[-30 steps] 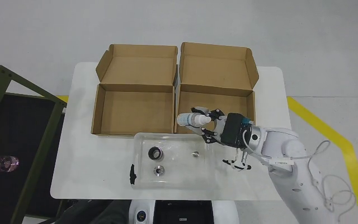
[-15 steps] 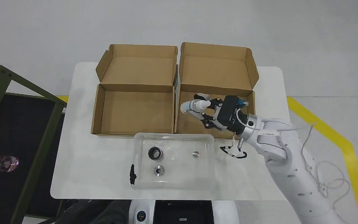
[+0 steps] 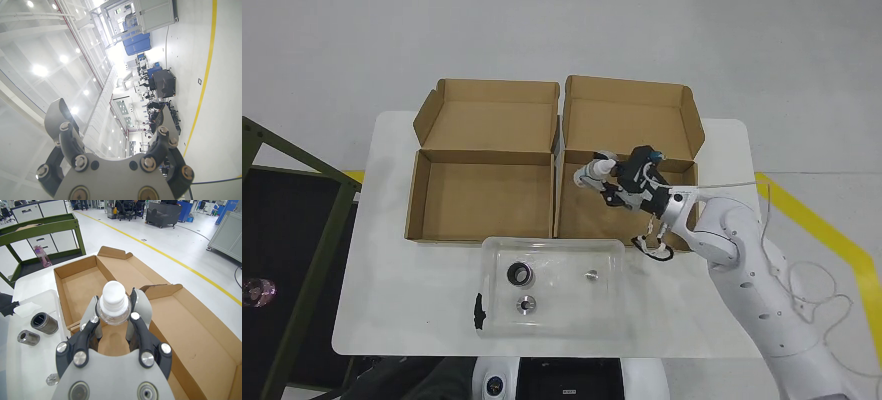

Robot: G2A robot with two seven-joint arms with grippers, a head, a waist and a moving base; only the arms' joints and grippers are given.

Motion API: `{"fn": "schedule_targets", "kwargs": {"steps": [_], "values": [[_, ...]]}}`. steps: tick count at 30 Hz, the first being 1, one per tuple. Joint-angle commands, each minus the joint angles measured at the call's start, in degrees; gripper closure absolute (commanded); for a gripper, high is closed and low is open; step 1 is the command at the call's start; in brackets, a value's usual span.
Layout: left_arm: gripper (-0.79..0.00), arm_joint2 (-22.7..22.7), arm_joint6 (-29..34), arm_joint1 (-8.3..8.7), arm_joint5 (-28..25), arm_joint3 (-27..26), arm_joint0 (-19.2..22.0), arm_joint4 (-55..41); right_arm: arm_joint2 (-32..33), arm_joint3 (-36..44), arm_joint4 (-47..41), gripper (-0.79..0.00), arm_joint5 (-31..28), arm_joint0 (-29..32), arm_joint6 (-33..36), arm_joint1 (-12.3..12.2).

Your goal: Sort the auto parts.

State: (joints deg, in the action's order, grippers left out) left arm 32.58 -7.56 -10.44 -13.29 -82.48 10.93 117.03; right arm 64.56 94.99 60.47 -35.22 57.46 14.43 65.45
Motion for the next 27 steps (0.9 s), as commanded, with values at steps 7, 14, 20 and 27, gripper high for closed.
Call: {"fn": "schedule_targets", "kwargs": {"steps": [7, 14, 20, 27], "values": [[-0.785, 0.0, 0.0, 0.00, 0.0, 0.0, 0.0, 0.0, -3.9, -6.4, 0.9, 0.000, 1.5, -4.0, 1.2, 1.1], [-0.785, 0.0, 0.0, 0.00, 0.0, 0.0, 0.0, 0.0, -7.0, -11.2, 2.1, 0.000, 2.5, -7.3, 2.9, 2.0], [-0.785, 0.0, 0.0, 0.00, 0.0, 0.0, 0.0, 0.0, -9.5, -15.0, 2.6, 0.000, 3.4, -9.6, 3.8, 2.9], [-0.785, 0.0, 0.0, 0.00, 0.0, 0.0, 0.0, 0.0, -11.6, -18.4, 4.1, -0.065, 4.8, -11.3, 3.4, 3.9]]}}
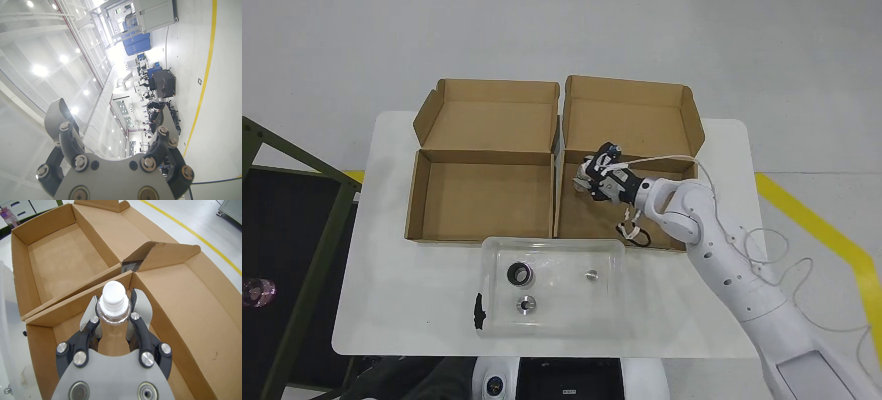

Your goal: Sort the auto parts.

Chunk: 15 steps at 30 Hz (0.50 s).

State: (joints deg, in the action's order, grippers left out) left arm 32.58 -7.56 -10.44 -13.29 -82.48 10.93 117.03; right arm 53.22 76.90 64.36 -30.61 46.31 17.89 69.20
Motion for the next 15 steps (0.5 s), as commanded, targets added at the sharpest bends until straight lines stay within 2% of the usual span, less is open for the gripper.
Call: {"fn": "schedule_targets", "kwargs": {"steps": [1, 3, 4, 5, 6, 7, 8, 15], "values": [[-0.785, 0.0, 0.0, 0.00, 0.0, 0.0, 0.0, 0.0, -0.4, -0.6, 0.4, -0.111, 0.3, -0.3, -0.1, 0.2], [-0.785, 0.0, 0.0, 0.00, 0.0, 0.0, 0.0, 0.0, -0.7, -1.1, 0.7, -0.237, 0.5, -0.5, -0.2, 0.4], [-0.785, 0.0, 0.0, 0.00, 0.0, 0.0, 0.0, 0.0, -0.8, -1.4, 0.7, -0.345, 0.7, -0.6, -0.4, 0.4], [-0.785, 0.0, 0.0, 0.00, 0.0, 0.0, 0.0, 0.0, -0.8, -1.5, 0.8, -0.391, 0.7, -0.7, -0.4, 0.5], [-0.785, 0.0, 0.0, 0.00, 0.0, 0.0, 0.0, 0.0, -0.9, -1.6, 0.9, -0.674, 0.7, -0.7, -0.4, 0.6], [-0.785, 0.0, 0.0, 0.00, 0.0, 0.0, 0.0, 0.0, -0.9, -1.7, 0.9, -0.674, 0.7, -0.7, -0.5, 0.6], [-0.785, 0.0, 0.0, 0.00, 0.0, 0.0, 0.0, 0.0, -0.9, -1.6, 1.0, -0.785, 0.7, -0.6, -0.6, 0.6], [-0.785, 0.0, 0.0, 0.00, 0.0, 0.0, 0.0, 0.0, 1.4, 4.1, 1.9, -0.785, -0.6, 1.2, -1.4, 0.0]]}}
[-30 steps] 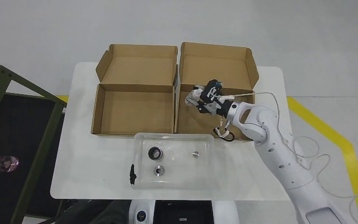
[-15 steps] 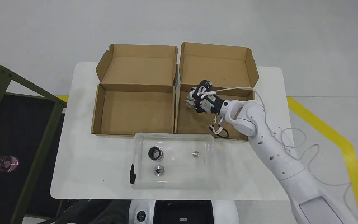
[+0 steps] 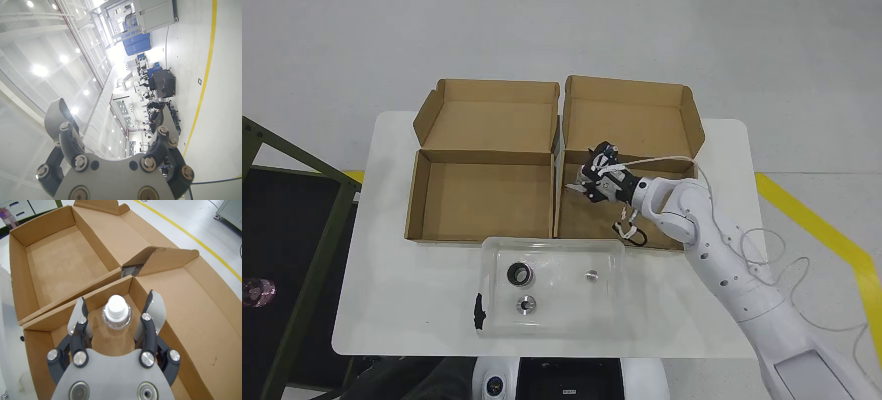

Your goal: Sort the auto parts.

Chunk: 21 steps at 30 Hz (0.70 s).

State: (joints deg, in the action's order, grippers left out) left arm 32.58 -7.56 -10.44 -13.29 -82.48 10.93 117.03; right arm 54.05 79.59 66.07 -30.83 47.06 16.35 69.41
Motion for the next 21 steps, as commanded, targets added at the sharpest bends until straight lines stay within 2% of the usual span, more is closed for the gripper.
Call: {"fn": "schedule_targets", "kwargs": {"steps": [1, 13, 21], "values": [[-0.785, 0.0, 0.0, 0.00, 0.0, 0.0, 0.0, 0.0, 1.2, 2.9, 0.5, -0.785, -0.7, 0.9, 0.5, -0.4], [-0.785, 0.0, 0.0, 0.00, 0.0, 0.0, 0.0, 0.0, 7.8, 21.7, 1.5, -0.785, -5.1, 8.8, 10.3, -2.9], [-0.785, 0.0, 0.0, 0.00, 0.0, 0.0, 0.0, 0.0, 9.9, 29.9, -0.6, -0.785, -9.6, 13.8, 14.8, -4.0]]}}
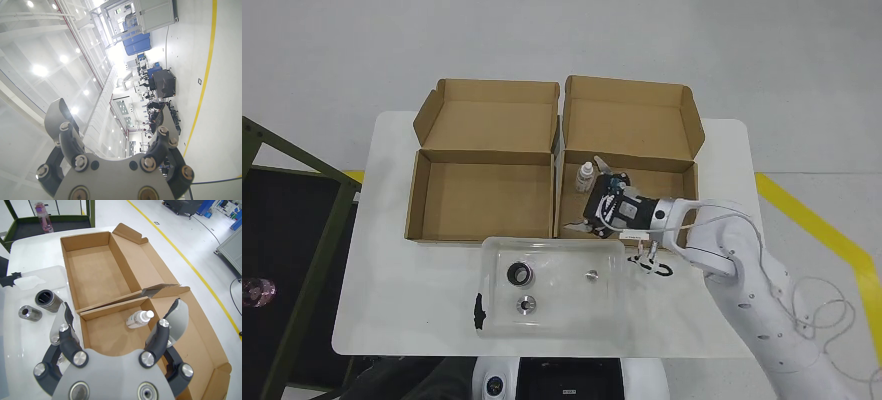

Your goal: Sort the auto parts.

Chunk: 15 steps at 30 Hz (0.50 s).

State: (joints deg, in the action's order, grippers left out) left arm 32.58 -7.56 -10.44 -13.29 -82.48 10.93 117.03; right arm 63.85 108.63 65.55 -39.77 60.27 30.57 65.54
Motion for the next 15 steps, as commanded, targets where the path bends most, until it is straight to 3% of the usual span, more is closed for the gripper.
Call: {"fn": "schedule_targets", "kwargs": {"steps": [1, 15], "values": [[-0.785, 0.0, 0.0, 0.00, 0.0, 0.0, 0.0, 0.0, 0.1, 1.6, -0.3, -0.785, -1.1, 1.2, 1.0, -0.2], [-0.785, 0.0, 0.0, 0.00, 0.0, 0.0, 0.0, 0.0, -3.0, 8.7, 2.3, -0.785, -7.2, 7.7, 7.1, -1.6]]}}
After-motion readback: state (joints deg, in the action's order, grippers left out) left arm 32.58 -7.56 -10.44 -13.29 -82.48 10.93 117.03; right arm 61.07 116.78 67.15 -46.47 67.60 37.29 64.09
